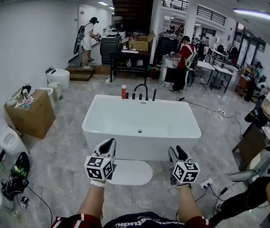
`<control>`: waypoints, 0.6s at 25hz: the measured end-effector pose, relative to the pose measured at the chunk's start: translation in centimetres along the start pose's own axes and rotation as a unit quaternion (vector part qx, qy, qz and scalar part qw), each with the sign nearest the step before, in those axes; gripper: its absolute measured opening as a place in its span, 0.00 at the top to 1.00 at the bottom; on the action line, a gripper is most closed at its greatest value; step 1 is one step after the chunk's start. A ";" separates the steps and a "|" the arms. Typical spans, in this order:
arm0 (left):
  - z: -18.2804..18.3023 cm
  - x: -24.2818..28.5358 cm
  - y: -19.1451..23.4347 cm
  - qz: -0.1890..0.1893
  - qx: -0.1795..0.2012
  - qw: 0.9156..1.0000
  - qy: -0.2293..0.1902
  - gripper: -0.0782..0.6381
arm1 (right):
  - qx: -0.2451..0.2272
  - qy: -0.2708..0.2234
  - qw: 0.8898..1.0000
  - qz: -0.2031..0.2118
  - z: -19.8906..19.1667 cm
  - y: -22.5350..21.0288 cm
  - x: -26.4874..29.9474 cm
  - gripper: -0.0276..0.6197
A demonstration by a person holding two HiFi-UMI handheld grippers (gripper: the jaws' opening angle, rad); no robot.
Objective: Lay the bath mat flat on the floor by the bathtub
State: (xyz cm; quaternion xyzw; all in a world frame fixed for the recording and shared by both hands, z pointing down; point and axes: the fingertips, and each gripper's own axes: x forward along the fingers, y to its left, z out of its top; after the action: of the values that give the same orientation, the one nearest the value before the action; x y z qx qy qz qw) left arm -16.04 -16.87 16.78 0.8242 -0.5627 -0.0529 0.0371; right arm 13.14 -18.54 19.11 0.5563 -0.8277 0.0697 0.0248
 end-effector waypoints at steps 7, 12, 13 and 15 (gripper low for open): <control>1.4 0.8 -1.7 0.002 0.007 1.000 -0.004 0.87 | 0.009 -0.009 1.000 0.003 1.3 -1.2 -1.0 0.68; 1.6 1.8 -3.0 -0.002 0.001 1.000 -0.008 0.87 | 0.011 -0.009 1.000 0.004 1.7 -1.7 -1.3 0.69; 1.6 1.8 -3.3 -0.002 0.001 1.000 -0.008 0.87 | 0.010 -0.008 1.000 0.005 1.8 -1.6 -1.4 0.69; 1.6 1.6 -3.7 -0.002 0.002 1.000 -0.008 0.87 | 0.008 -0.011 1.000 0.007 2.1 -1.5 -1.7 0.70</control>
State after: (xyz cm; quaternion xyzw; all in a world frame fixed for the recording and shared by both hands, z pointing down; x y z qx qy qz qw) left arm -12.22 -17.00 14.69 0.8249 -0.5613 -0.0583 0.0313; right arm 15.21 -17.87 16.95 0.5512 -0.8313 0.0705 0.0105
